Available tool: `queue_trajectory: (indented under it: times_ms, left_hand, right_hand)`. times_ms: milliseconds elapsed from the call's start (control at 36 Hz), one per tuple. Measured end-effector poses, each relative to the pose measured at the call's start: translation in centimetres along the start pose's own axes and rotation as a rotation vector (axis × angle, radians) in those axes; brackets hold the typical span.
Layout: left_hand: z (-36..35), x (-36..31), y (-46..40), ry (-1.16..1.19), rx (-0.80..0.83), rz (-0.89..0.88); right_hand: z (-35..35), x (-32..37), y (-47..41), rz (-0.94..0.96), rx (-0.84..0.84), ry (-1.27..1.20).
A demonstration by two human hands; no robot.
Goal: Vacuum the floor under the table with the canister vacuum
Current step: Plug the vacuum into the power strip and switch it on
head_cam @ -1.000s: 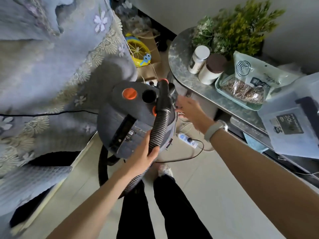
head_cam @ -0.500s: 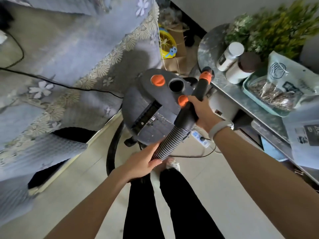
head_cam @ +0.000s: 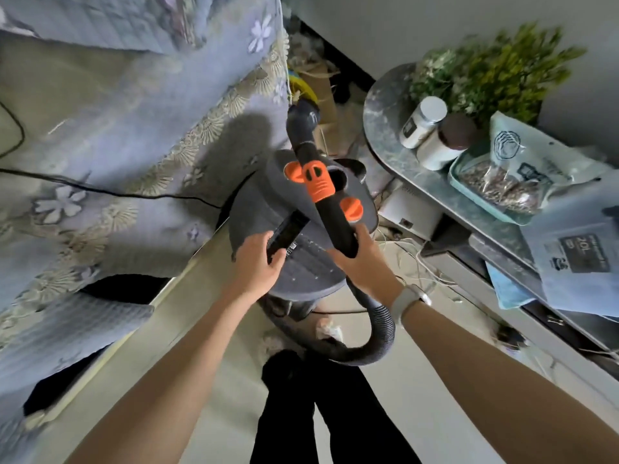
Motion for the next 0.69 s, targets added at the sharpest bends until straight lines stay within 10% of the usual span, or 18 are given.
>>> queue_trajectory:
  times_ms: [250, 444, 694]
  left_hand:
    - [-3.5, 1.4, -3.5, 0.085, 0.175, 0.085]
    - [-1.2, 0.3, 0.3, 0.356, -0.011, -0.096]
    - [-0.8, -0.5, 4.2, 0.664, 0.286, 0.059]
  right_hand:
    - [-0.2, 0.2, -0.3, -0.117, -0.084, -0.347]
    - [-2.5, 2.4, -0.2, -0.244, -0.013, -0.679]
    - [-4.5, 6.9, -0.9, -0.189, 0.091, -0.727]
Point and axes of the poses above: each hand's wrist, its own y-axis away from the middle knuckle, its own z-axis out of the back of the hand, x = y × z, the point moved 1 cm from there along -y, towards the middle knuckle, and after that the axes turned 4 degrees about -z, right-handed, at the moved point
